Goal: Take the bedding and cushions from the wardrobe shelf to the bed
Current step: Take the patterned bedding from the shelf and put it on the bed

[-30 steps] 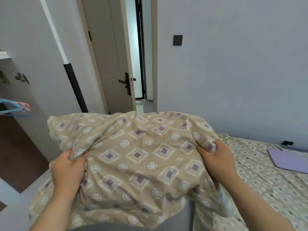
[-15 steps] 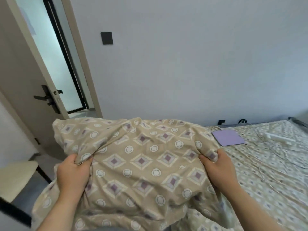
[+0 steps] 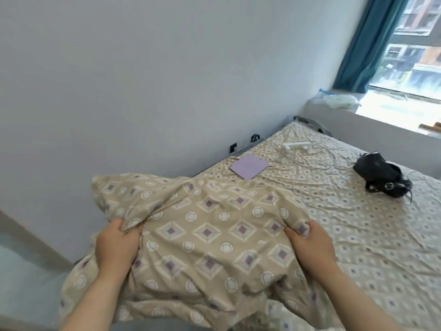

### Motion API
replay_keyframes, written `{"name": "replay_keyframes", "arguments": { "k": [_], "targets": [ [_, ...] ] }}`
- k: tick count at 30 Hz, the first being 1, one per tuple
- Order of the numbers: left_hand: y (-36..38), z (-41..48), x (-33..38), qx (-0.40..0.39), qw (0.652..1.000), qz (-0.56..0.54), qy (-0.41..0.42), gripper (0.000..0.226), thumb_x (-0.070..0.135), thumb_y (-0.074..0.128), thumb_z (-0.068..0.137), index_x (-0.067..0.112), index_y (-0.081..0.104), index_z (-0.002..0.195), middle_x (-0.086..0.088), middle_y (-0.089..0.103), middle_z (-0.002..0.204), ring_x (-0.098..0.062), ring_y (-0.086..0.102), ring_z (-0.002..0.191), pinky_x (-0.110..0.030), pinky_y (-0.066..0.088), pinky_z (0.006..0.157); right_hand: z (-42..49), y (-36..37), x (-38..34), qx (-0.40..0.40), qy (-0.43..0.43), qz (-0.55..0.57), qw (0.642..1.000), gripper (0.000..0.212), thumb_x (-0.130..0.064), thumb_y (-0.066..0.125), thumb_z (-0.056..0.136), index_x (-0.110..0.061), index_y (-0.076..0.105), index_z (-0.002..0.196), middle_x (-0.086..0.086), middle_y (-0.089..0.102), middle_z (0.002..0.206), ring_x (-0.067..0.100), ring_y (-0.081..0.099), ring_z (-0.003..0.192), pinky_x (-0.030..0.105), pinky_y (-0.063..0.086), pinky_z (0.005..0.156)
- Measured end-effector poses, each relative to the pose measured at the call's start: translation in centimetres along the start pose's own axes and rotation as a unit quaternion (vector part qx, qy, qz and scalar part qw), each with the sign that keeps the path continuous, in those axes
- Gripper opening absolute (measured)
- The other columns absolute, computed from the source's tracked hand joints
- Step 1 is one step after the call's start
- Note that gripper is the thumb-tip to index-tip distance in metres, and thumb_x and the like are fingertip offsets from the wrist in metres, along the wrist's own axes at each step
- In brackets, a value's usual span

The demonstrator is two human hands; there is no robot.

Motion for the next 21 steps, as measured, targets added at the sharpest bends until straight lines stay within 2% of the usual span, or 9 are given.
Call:
{"name": "replay_keyframes", "arguments": {
  "k": [5,8,13,17,21],
  "targets": [
    [10.0,2.1,4.2,-0.092,0.995,0.015,0.039,0.035,0.047,0.059,0.069,0.013,0.056,0.064,-0.001,0.056,0.062,-0.027,0.049,0.061,-0.035,0.037,0.056,2.1,-2.4,6.3,0.044,0.08,0.023,0.996,0.031,-0.054,0.066,0.072,-0.027,0.057,0.084,-0.008,0.065,0.08,0.012,0.06,0.072,0.033,0.045,0.059],
    [15.9,2.4,6.2,-0.135,0.989,0.022,0.061,0.033,0.041,0.064,0.075,0.013,0.054,0.061,-0.003,0.057,0.062,-0.029,0.051,0.061,-0.035,0.036,0.053,3.1,-3.7,10.0,0.068,0.127,0.034,0.989,0.033,-0.056,0.065,0.071,-0.026,0.056,0.084,-0.006,0.065,0.08,0.014,0.061,0.071,0.034,0.045,0.059],
    [26.1,2.1,9.4,-0.22,0.969,0.05,0.097,0.03,0.033,0.067,0.082,0.014,0.056,0.062,-0.004,0.058,0.064,-0.03,0.051,0.063,-0.036,0.038,0.055,3.4,-6.2,16.1,0.113,0.203,0.039,0.972,0.03,-0.055,0.065,0.073,-0.029,0.055,0.085,-0.008,0.065,0.08,0.012,0.06,0.071,0.032,0.044,0.058],
    [34.5,0.1,11.2,-0.295,0.947,0.043,0.122,0.032,0.04,0.063,0.077,0.014,0.056,0.06,-0.001,0.058,0.06,-0.022,0.051,0.058,-0.033,0.038,0.051,3.7,-8.5,20.6,0.145,0.257,0.019,0.955,0.03,-0.055,0.064,0.073,-0.029,0.054,0.085,-0.009,0.064,0.08,0.01,0.059,0.071,0.031,0.042,0.057],
    [42.4,-1.8,11.4,-0.346,0.927,0.048,0.136,0.039,0.037,0.065,0.081,0.01,0.053,0.056,-0.007,0.056,0.055,-0.028,0.052,0.055,-0.035,0.04,0.051,4.3,-9.4,25.0,0.163,0.297,-0.006,0.941,0.028,-0.053,0.063,0.076,-0.029,0.052,0.084,-0.008,0.063,0.08,0.009,0.056,0.071,0.029,0.039,0.056]
  ]
}}
Point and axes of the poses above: each hand's wrist, its own z-axis towards the middle knuckle, its own y-axis out of the palm, x = y × z, the point moved 4 cm from there along z, towards the middle knuckle
